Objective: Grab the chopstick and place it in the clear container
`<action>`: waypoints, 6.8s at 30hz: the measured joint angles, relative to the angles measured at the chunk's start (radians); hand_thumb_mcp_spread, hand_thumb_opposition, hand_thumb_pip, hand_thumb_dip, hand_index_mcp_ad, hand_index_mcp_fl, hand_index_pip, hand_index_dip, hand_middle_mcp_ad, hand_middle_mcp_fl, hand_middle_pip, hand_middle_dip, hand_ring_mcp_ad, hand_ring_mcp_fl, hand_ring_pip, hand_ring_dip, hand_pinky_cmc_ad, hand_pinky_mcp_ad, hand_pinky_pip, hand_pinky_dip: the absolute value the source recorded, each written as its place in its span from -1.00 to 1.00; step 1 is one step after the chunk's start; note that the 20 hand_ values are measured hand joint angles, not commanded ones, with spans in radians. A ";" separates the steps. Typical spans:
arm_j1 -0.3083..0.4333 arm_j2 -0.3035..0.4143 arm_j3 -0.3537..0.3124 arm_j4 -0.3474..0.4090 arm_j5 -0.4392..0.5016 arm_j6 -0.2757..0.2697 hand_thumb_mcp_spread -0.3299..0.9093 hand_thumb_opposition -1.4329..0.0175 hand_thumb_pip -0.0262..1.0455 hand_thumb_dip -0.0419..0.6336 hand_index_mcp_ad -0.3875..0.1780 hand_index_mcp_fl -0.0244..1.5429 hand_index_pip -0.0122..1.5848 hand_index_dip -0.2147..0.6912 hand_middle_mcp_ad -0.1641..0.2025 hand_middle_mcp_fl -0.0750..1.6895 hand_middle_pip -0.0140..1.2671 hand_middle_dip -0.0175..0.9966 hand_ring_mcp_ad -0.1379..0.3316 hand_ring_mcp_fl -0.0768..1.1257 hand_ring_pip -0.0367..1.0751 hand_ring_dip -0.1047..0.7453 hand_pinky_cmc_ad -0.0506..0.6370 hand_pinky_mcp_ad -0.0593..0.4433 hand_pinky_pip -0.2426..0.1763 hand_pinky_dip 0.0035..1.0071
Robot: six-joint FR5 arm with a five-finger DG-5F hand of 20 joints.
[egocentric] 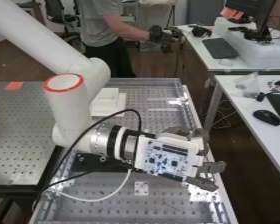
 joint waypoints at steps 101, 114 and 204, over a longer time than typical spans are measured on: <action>0.233 0.352 -0.174 0.018 0.003 -0.379 0.73 -0.46 -0.21 0.15 -0.10 0.48 -0.31 0.48 -0.90 0.57 -0.69 0.61 -0.20 0.00 -0.73 0.35 0.35 0.54 0.10 -0.70; 0.325 0.377 -0.204 -0.002 0.029 -0.402 0.73 -0.46 -0.21 0.15 -0.10 0.48 -0.31 0.47 -0.90 0.57 -0.69 0.61 -0.20 0.00 -0.73 0.35 0.36 0.54 0.10 -0.70; 0.540 0.282 -0.157 -0.284 0.214 -0.693 0.72 -0.48 -0.21 0.16 -0.22 0.48 -0.30 0.46 -1.00 0.57 -0.69 0.61 -0.25 -0.01 -0.73 0.35 0.35 0.55 0.10 -0.70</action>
